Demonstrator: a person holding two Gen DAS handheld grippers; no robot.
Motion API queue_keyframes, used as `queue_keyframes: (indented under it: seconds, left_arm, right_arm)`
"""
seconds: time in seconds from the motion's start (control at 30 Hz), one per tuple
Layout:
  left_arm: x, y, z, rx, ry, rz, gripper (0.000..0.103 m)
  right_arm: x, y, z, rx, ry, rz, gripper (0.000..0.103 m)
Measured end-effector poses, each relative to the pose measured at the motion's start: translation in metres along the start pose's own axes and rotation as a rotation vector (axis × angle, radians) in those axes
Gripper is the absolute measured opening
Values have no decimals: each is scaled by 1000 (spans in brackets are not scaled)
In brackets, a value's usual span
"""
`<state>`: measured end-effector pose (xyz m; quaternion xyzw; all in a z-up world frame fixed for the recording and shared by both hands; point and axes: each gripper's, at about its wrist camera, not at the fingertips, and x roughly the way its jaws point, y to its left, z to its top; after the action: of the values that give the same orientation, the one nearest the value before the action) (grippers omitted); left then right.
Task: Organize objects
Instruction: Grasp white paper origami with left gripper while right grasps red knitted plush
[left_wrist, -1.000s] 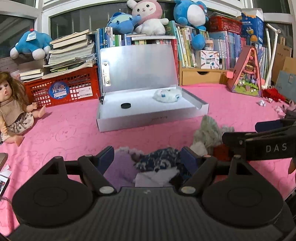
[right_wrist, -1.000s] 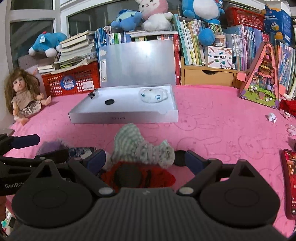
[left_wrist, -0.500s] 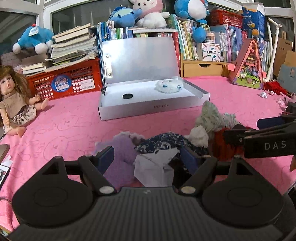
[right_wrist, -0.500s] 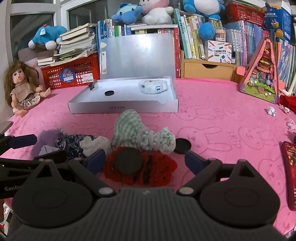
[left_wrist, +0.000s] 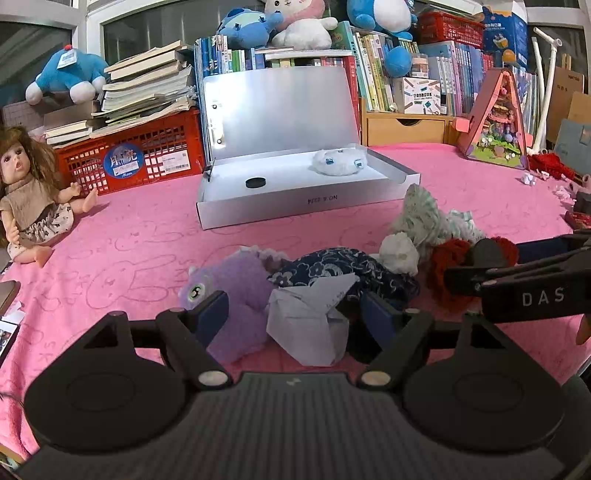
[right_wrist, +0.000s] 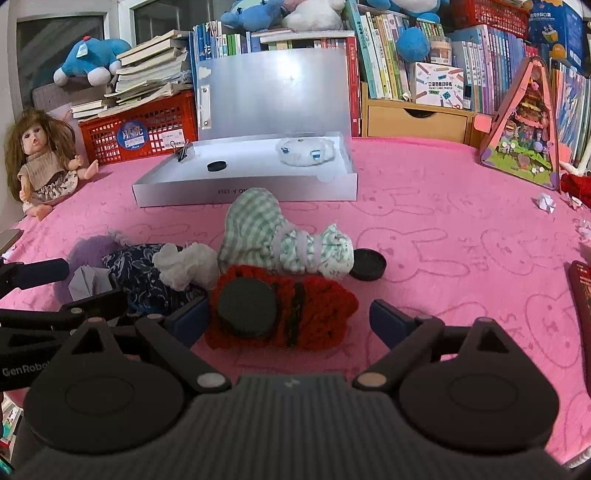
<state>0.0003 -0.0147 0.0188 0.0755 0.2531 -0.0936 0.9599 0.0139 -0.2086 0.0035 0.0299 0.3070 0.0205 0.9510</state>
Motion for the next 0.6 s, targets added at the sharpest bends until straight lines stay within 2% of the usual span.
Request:
queue_keyframes:
  seconds: [0.07, 0.3, 0.6]
  left_arm:
    - [0, -1, -1, 7, -1, 7, 81]
    - [-8, -7, 0, 32, -30, 9, 67]
    - [0, -8, -5, 32, 7, -4, 66]
  right_arm:
    - [1, 0, -1, 2, 3, 0, 97]
    - [5, 0, -3, 3, 14, 0, 97]
    - [6, 1, -6, -2, 20, 1, 97]
